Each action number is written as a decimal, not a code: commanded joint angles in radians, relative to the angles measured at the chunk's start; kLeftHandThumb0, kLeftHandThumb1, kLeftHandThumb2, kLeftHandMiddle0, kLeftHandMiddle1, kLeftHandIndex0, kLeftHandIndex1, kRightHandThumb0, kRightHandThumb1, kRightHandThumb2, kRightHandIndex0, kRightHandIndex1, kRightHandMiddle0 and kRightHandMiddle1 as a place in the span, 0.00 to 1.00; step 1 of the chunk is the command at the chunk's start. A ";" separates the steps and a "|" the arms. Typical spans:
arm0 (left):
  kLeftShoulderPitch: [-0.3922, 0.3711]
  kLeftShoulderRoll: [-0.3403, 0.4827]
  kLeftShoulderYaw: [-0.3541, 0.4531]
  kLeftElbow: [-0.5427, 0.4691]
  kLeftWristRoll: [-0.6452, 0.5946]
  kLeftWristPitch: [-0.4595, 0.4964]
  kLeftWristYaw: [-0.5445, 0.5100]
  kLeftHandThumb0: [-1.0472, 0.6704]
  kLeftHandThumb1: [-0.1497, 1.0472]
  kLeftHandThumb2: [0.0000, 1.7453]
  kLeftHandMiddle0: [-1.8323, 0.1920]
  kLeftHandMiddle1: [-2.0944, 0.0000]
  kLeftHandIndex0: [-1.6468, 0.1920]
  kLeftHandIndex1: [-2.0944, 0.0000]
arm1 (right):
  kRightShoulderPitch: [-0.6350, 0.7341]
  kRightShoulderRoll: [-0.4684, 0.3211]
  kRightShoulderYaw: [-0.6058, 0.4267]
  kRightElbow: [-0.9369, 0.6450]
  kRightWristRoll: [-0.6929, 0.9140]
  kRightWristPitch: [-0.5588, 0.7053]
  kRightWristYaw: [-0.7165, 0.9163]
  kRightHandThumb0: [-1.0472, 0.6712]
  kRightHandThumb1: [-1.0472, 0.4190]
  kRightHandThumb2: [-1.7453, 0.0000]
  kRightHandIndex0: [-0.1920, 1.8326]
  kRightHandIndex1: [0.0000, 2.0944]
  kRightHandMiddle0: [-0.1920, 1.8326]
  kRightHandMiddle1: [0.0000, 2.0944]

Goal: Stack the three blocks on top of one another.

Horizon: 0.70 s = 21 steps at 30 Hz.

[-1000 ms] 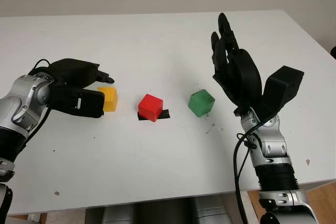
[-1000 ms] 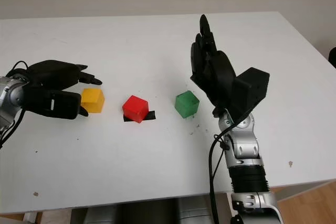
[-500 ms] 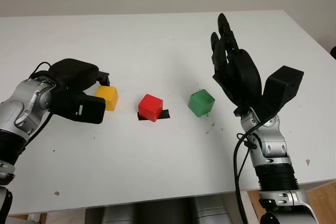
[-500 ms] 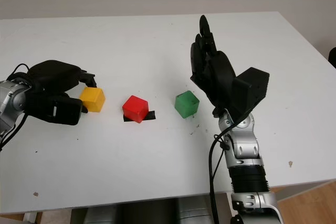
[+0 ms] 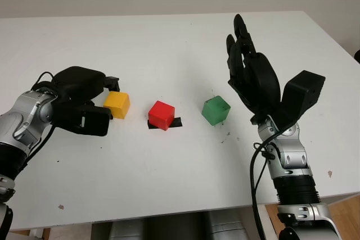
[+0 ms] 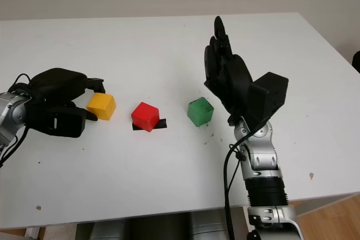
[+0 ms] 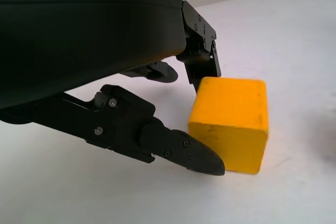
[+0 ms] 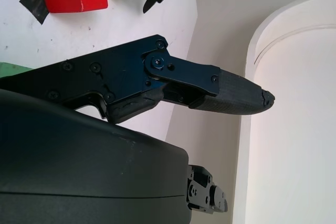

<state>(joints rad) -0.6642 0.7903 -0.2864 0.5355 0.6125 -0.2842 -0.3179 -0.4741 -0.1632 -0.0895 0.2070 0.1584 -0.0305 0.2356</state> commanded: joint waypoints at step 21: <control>0.022 -0.090 0.254 -0.053 -0.522 0.145 -0.279 0.38 0.97 0.03 0.72 0.98 0.77 0.11 | -0.014 -0.006 -0.006 0.005 -0.002 -0.016 0.003 0.17 0.00 0.61 0.00 0.00 0.00 0.00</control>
<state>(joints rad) -0.6516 0.7033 -0.0543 0.4947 0.1060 -0.1310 -0.5932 -0.4793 -0.1633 -0.0909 0.2256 0.1565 -0.0445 0.2409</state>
